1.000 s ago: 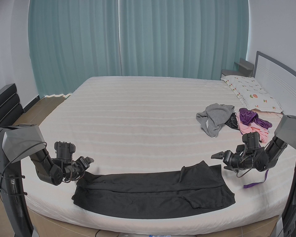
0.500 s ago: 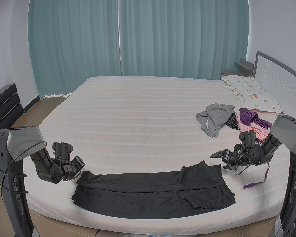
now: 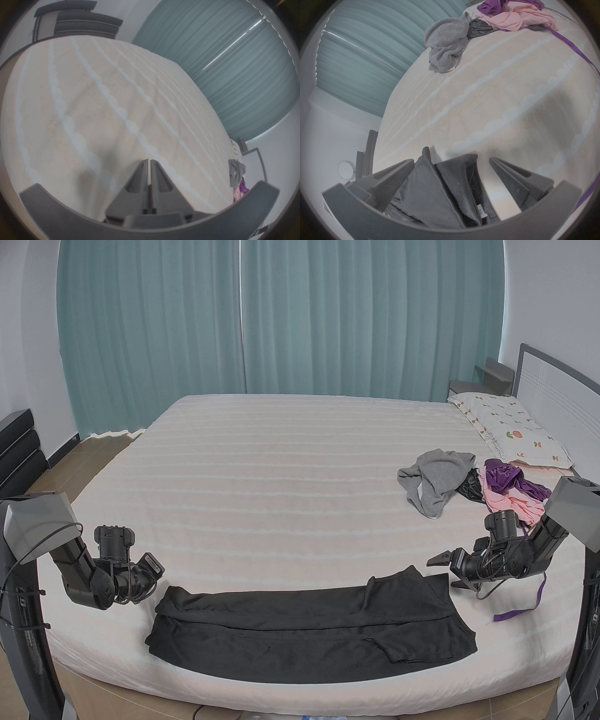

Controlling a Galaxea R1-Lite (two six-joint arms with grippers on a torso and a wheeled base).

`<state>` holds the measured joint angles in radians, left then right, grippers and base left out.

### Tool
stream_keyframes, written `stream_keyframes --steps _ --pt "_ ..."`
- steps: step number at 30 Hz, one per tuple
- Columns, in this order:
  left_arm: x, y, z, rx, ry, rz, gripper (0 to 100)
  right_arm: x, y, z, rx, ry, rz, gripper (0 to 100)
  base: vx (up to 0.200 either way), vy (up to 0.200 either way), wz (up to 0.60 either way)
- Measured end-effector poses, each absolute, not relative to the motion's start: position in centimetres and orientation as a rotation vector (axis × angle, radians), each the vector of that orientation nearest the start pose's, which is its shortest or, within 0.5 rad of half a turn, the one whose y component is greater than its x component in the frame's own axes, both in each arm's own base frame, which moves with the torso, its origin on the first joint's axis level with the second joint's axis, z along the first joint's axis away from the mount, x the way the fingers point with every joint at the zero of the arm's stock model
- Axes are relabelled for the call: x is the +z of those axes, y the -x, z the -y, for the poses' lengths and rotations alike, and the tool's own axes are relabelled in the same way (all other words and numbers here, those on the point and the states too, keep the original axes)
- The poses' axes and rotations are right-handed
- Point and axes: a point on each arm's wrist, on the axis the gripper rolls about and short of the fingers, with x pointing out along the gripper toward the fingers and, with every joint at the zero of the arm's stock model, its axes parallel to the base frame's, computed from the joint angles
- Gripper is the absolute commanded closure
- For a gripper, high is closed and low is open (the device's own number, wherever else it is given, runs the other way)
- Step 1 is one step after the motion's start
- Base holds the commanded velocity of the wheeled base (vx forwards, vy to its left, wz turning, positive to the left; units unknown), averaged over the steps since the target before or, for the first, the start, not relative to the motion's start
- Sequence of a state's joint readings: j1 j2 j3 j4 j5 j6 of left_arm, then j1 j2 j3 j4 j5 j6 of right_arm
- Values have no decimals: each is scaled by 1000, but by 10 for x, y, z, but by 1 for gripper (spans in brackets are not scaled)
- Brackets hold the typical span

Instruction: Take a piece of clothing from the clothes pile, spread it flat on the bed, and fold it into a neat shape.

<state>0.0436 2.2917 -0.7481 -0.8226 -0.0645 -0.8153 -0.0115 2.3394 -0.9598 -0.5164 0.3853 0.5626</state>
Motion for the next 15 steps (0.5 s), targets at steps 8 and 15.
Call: stream_keyframes --steps 8,15 --pt "-13 -356 -10 40 851 -766 0 -18 -380 -6 106 -692 -938 0 0 0 0" --pt "-15 -359 -5 -96 695 -779 0 -18 -380 -6 105 -693 -939 0 0 0 0"
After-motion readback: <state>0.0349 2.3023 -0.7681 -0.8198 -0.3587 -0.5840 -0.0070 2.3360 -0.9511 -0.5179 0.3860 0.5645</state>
